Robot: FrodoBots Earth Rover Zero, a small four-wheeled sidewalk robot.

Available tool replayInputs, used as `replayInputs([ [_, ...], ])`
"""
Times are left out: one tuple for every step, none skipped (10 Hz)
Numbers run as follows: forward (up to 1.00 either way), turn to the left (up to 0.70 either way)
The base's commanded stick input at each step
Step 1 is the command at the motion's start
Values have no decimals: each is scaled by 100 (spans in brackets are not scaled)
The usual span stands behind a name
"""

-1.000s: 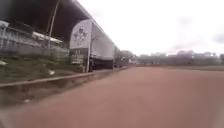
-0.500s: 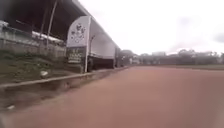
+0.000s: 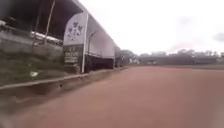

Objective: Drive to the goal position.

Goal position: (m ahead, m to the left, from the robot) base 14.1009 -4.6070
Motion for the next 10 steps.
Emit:
replayInputs([
  [70,-27],
  [70,-17],
  [70,1],
  [70,1],
  [70,1],
  [70,1],
  [70,1],
  [70,1],
  [70,1],
  [70,1],
])
